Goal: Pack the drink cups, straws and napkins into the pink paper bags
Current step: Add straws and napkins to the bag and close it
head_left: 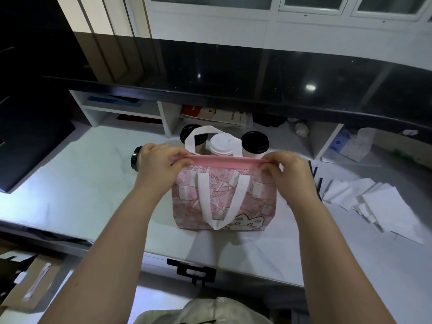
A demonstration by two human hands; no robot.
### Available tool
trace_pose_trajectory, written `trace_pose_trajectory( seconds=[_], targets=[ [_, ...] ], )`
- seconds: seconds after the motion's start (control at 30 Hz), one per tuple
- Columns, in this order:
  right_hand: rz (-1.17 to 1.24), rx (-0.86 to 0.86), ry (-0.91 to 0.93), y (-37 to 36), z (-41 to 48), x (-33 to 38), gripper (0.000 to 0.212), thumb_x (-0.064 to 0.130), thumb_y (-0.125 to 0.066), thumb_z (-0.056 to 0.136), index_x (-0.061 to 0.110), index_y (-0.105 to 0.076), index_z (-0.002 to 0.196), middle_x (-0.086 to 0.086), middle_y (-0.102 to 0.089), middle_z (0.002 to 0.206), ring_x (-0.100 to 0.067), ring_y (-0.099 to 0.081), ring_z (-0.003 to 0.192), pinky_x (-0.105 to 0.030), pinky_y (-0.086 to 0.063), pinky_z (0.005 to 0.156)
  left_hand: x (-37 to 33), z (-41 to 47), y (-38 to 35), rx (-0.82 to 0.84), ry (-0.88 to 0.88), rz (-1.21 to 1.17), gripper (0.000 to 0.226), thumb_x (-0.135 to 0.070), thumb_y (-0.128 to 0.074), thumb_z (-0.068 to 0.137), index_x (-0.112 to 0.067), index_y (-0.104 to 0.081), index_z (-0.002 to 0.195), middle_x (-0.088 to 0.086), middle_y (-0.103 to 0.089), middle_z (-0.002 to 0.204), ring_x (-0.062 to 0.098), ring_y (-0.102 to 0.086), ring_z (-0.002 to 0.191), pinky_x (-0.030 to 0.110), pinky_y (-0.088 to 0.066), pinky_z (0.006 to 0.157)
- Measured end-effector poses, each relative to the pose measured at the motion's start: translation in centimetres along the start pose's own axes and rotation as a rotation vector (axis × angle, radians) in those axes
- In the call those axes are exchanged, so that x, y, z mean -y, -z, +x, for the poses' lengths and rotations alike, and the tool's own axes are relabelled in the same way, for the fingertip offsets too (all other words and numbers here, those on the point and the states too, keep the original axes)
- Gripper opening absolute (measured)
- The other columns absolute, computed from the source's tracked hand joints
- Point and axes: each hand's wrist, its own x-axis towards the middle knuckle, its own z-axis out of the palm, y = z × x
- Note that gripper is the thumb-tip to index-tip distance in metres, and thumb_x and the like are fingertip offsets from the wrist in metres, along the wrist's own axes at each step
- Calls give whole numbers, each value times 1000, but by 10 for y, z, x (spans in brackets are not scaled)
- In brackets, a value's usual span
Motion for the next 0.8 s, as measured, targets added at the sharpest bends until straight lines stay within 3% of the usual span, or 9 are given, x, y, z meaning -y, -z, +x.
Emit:
trace_pose_trajectory(
  seconds=[0.07,0.17,0.27,0.37,0.5,0.57,0.7,0.8],
  targets=[
    [17,2,-75,5,-2,-9,17,3,-67,85,16,-75,92,10,-64,87,-12,-56,88,-22,-38,78,7,-4,3,35,67,-106,16,-14,-74,84,-26,-75,96,-18,-65,89,-5,-50,87,32,-43,91],
    [30,-41,-127,-1,-2,-10,18,-1,-65,85,14,-75,87,6,-63,82,-16,-57,83,-25,-41,73,3,-5,2,23,101,-134,19,-8,-70,86,-26,-72,92,-24,-61,87,7,-55,91,31,-46,86],
    [82,-77,-166,-5,-4,-10,17,-1,-65,85,13,-75,85,3,-64,82,-16,-57,79,-24,-44,71,-5,-6,0,-31,122,-170,21,-7,-71,85,-28,-71,84,-22,-62,83,5,-58,85,38,-52,86],
    [146,-82,-211,-2,-10,-15,16,4,-64,88,15,-76,88,5,-64,85,-7,-54,73,-18,-42,61,-1,-7,4,-10,204,-330,33,-7,-76,80,-40,-74,77,-21,-68,75,-1,-62,80,44,-56,84],
    [155,-125,-183,0,-12,-16,20,0,-60,89,11,-76,95,3,-67,90,-12,-56,84,2,-35,72,8,-7,8,17,268,-458,42,0,-73,82,-41,-75,75,-19,-71,80,16,-69,88,48,-57,86],
    [174,-137,-207,0,-11,-14,25,-4,-56,89,11,-75,92,2,-67,89,-13,-56,84,-1,-38,71,8,-6,2,-20,278,-446,36,1,-71,84,-35,-74,76,-13,-72,77,17,-69,85,48,-58,83],
    [221,-188,-276,-3,-15,-17,36,-5,-50,90,26,-70,85,8,-63,84,-22,-56,74,-27,-48,69,-2,-9,-11,-121,270,-438,30,-3,-70,85,-32,-73,78,-18,-69,77,8,-67,84,45,-59,78],
    [311,-193,-233,-6,-25,-26,33,3,-58,92,34,-68,99,13,-65,95,-19,-62,86,-30,-53,78,-3,-19,-15,-147,254,-513,24,-1,-72,84,-18,-71,101,-34,-66,81,-8,-63,85,25,-56,84]
  ],
)
